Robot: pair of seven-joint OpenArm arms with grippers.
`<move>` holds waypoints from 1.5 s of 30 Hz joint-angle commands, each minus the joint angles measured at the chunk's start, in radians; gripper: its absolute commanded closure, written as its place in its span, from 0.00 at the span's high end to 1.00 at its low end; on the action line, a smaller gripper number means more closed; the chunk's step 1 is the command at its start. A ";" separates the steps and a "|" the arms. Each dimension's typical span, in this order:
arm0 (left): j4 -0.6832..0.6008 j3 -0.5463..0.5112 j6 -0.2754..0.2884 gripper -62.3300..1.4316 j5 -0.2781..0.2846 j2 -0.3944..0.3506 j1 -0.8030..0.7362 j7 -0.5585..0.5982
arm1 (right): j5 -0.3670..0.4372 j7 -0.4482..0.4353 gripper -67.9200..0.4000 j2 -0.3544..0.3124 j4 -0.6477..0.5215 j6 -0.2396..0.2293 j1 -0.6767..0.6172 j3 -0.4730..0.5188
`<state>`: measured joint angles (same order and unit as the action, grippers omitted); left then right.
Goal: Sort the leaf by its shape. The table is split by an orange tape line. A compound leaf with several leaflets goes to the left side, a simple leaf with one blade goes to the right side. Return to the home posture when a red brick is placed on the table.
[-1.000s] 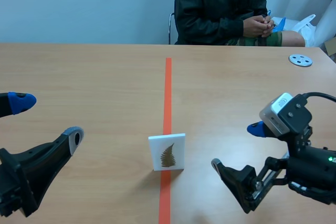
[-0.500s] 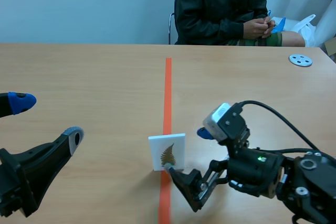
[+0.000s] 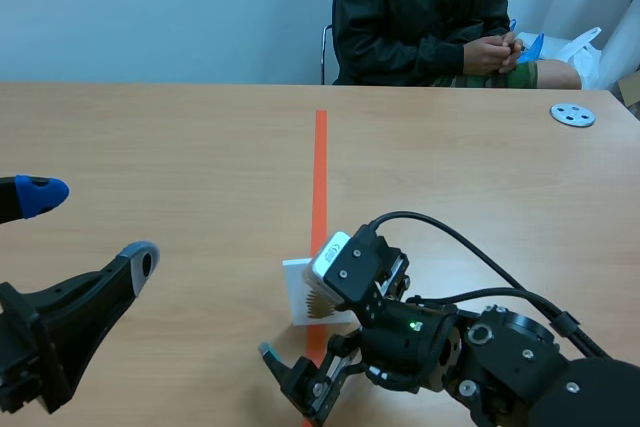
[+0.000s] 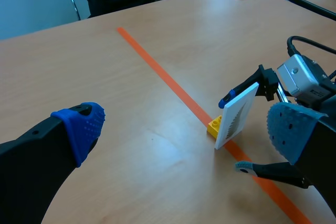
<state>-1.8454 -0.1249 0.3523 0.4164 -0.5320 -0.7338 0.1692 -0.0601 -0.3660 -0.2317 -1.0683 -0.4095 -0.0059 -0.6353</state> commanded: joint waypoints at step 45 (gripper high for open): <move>-0.013 0.005 0.002 1.00 0.006 0.005 0.003 0.018 | 0.004 -0.078 0.10 -0.044 -0.036 0.020 0.003 0.045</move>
<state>-1.8454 -0.1249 0.3519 0.4168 -0.5320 -0.7338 0.1692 -0.0639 -0.4221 -0.2615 -1.0706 -0.3962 -0.0158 -0.6147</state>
